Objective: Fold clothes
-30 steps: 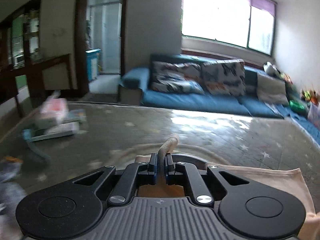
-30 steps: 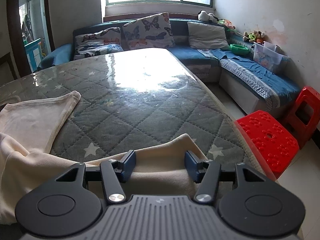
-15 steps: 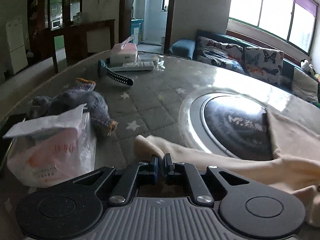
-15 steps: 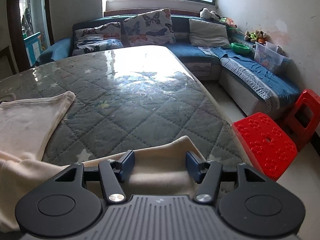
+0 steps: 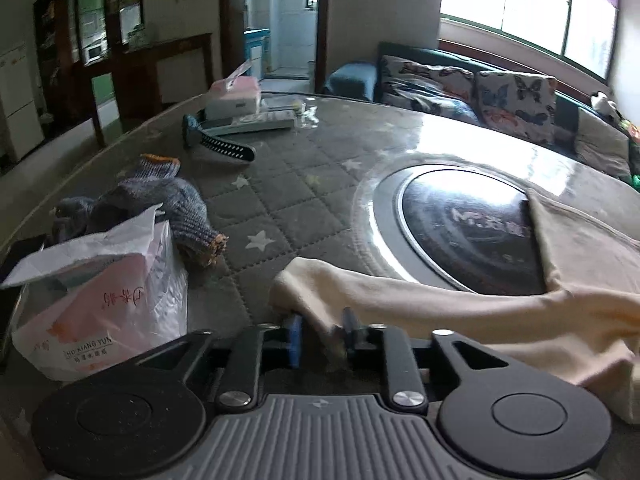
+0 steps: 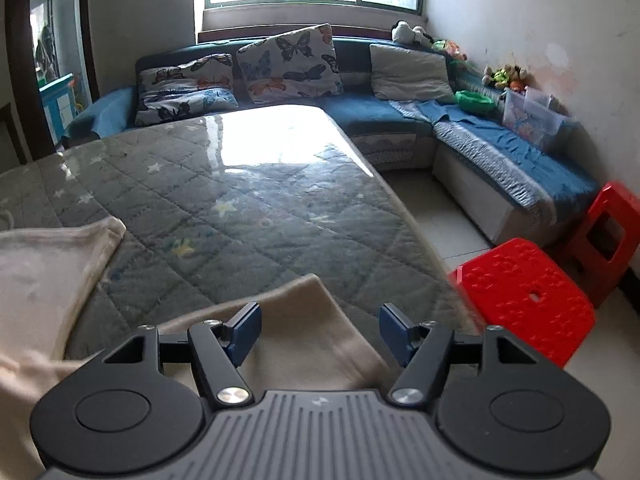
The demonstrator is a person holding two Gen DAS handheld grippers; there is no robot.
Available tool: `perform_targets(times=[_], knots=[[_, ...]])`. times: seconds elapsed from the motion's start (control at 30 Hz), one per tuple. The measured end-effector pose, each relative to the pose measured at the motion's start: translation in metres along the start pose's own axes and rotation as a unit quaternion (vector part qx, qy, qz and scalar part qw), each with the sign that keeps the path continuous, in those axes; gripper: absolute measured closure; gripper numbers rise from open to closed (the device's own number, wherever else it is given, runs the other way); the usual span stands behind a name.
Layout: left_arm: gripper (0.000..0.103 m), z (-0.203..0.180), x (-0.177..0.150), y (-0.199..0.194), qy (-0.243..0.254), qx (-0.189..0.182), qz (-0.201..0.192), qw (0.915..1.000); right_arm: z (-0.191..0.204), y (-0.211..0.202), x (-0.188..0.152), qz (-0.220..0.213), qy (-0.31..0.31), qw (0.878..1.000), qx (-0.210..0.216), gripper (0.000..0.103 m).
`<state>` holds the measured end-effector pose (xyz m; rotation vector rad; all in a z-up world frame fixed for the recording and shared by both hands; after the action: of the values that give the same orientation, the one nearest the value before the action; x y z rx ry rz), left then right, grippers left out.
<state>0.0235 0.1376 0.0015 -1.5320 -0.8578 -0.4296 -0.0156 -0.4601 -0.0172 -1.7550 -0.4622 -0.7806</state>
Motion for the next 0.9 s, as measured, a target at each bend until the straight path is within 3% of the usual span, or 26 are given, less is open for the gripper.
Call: perform_targets(times=[0.17,0.37,0.63,0.67,0.83,0.9], knots=[[0.069,-0.027,-0.002,-0.026,0.036,-0.043,-0.022,0.9982,0.007,-0.028,-0.007,-0.007,-0.024,1.000,0.016,0.038],[0.069,-0.073,-0.011,-0.055,0.081,-0.118,-0.033,0.9892,0.061,-0.073,-0.006,-0.031,-0.106,0.988,0.107,0.046],[0.066,-0.162,-0.047,-0.067,0.169,-0.242,0.002,0.9554,0.164,-0.120,-0.004,-0.051,-0.201,0.941,0.266,0.055],[0.061,-0.172,-0.051,-0.067,0.180,-0.254,0.007,0.9504,0.176,-0.123,-0.004,-0.050,-0.212,0.935,0.279,0.056],[0.058,-0.209,-0.069,-0.059,0.230,-0.285,0.027,0.9302,0.219,-0.130,-0.014,-0.044,-0.256,0.911,0.319,0.058],[0.058,-0.215,-0.074,-0.051,0.242,-0.283,0.034,0.9276,0.228,-0.129,-0.018,-0.039,-0.265,0.907,0.325,0.061]])
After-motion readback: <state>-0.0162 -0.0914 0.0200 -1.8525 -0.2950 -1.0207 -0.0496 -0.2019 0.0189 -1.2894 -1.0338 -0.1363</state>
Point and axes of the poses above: each gripper's, at about its wrist camera, not at the fingertips, and y roughly the way its jaws point, z to its left, x to its top, the point moved 6 cm from there along y, roughly the way its jaws point, and after that the axes turned 11 degrees about -y, right-handed, at the moved point
